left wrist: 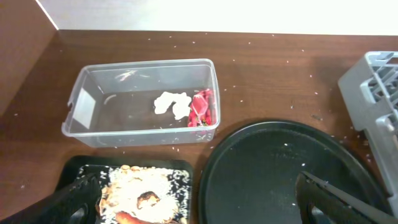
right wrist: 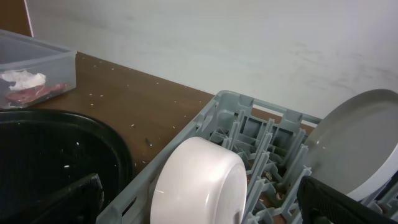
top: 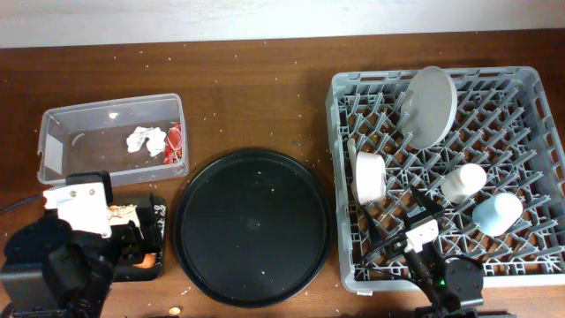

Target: Sort waste into correct bins and load items into the dishwasher rack

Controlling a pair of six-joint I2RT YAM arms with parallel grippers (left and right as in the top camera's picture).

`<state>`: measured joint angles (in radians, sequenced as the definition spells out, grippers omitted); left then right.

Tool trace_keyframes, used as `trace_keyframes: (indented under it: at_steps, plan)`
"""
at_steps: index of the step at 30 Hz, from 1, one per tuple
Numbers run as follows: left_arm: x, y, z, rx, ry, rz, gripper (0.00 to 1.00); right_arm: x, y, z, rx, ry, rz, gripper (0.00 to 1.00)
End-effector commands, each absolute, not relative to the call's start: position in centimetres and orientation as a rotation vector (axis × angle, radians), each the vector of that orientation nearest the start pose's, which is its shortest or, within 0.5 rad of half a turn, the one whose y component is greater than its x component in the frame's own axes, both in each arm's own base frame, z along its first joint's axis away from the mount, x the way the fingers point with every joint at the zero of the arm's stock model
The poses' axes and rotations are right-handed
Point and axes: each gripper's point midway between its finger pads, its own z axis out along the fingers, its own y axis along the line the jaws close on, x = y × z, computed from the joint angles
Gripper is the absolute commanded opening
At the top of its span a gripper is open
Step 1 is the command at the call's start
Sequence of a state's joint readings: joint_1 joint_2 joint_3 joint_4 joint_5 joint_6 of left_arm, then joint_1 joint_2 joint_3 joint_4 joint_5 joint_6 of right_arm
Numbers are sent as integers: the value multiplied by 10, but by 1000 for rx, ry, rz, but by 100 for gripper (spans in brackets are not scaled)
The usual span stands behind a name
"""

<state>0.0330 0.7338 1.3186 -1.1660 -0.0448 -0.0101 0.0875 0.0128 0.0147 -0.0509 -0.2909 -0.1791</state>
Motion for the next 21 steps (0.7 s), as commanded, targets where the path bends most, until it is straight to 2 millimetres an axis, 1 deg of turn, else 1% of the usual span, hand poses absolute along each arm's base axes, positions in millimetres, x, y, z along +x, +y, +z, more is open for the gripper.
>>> trace_keyframes:
  at_steps: [1, 2, 3, 4, 5, 6, 8, 9, 10, 11, 12, 13, 15, 16, 17, 21]
  plan:
    - [217, 17, 351, -44, 2069, 96, 99, 233, 71, 164, -433, 1559, 181, 99]
    - [231, 8, 360, 28, 1962, 66, 99, 233, 71, 164, -433, 1559, 181, 99]
    - [237, 0, 365, 76, 1850, 39, 99, 233, 71, 164, -433, 1559, 181, 99]
    - [235, -6, 361, 100, 1734, 15, 99, 233, 71, 164, -433, 1559, 181, 99]
    - [232, -8, 351, 109, 1685, 8, 99, 233, 71, 164, -433, 1559, 181, 99]
    - [226, -10, 331, 115, 1636, 6, 99, 233, 71, 164, -433, 1559, 181, 99]
    - [216, -10, 299, 117, 1570, 9, 99, 233, 71, 164, -433, 1559, 181, 98]
    - [213, -10, 284, 117, 1529, 13, 99, 233, 71, 164, -433, 1559, 181, 99]
    - [215, -10, 272, 117, 1503, 15, 99, 233, 71, 164, -433, 1559, 181, 99]
    - [222, -10, 251, 117, 1506, 14, 99, 233, 71, 164, -433, 1559, 181, 99]
    - [228, -11, 236, 124, 1517, 7, 99, 233, 71, 164, -433, 1559, 181, 99]
    - [237, -11, 215, 123, 1523, 7, 99, 233, 71, 164, -433, 1559, 181, 99]
    - [246, -11, 187, 123, 1525, 7, 99, 233, 71, 164, -433, 1559, 181, 99]
    - [246, -10, 167, 120, 1601, 4, 99, 233, 71, 164, -433, 1559, 181, 99]
    - [246, -8, 160, 109, 1632, 12, 99, 233, 71, 164, -433, 1559, 181, 99]
    - [246, -7, 159, 107, 1637, 14, 99, 233, 71, 164, -433, 1559, 181, 99]
